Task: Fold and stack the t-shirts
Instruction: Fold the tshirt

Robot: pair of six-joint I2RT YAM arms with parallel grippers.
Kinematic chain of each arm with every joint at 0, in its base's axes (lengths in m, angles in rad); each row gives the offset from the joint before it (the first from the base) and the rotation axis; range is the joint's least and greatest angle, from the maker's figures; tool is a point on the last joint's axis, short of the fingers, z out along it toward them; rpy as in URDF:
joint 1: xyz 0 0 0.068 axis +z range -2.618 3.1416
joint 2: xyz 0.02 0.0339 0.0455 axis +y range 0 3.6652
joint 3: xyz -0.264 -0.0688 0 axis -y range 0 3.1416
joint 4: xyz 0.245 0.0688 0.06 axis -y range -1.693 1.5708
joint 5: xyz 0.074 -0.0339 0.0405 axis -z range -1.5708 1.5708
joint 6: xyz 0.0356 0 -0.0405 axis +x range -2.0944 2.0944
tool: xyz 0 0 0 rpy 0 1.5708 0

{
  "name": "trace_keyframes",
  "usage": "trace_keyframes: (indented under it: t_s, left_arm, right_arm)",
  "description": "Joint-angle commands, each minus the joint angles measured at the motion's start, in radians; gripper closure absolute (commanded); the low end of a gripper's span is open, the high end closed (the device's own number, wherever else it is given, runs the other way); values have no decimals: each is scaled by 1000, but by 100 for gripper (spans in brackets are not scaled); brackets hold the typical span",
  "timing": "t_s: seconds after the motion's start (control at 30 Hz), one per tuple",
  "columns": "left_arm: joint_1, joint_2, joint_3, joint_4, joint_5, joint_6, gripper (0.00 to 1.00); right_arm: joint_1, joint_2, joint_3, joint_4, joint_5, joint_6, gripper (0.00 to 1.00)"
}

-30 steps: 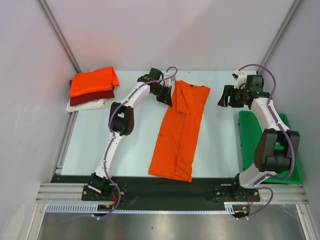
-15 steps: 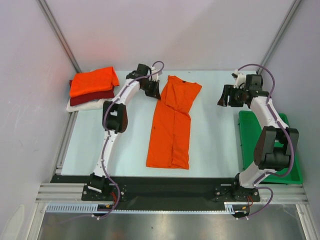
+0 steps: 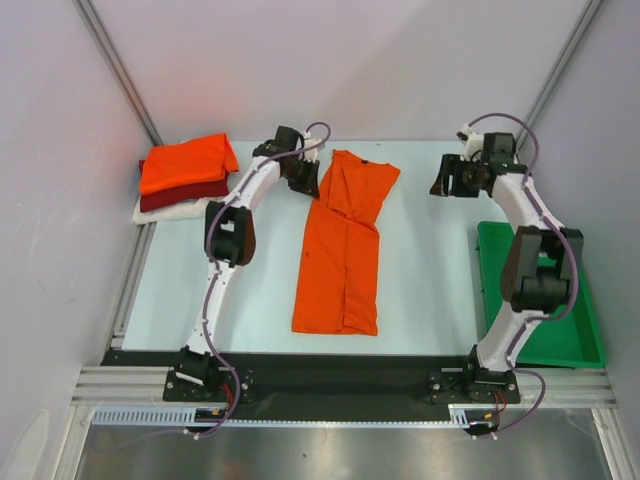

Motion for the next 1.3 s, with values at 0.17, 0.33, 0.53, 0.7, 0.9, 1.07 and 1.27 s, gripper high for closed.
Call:
trace_keyframes:
  t_s: [0.17,0.33,0.53,0.7,0.9,1.07,1.27]
  left_arm:
    - [-57,-376,-160,-58,-76,110,62]
    - [-92,-546,-361,-104,79,127,60]
    - [-137,-683,-694,-120,255,112,13]
    - [-152,-712,-883,-74,288,85,0]
    - [-155,-731,-901,-63,230,98,0]
    - [-155,-737,-915,-67,190,112,0]
    - [-155,-743,-907,-61,116,120,0]
  right_arm:
    - [178,383,438,-8,-23,14,35]
    - [217,569,667,-7,-58,57,36]
    - [238,681,724,-5,-55,115,37]
    - [243,722,707,-15,-38,142,36]
    - [223,826,840,14,-23,210,37]
    - [223,920,957,53,-21,242,36]
    - [205,1038,1136,85,5,283,36]
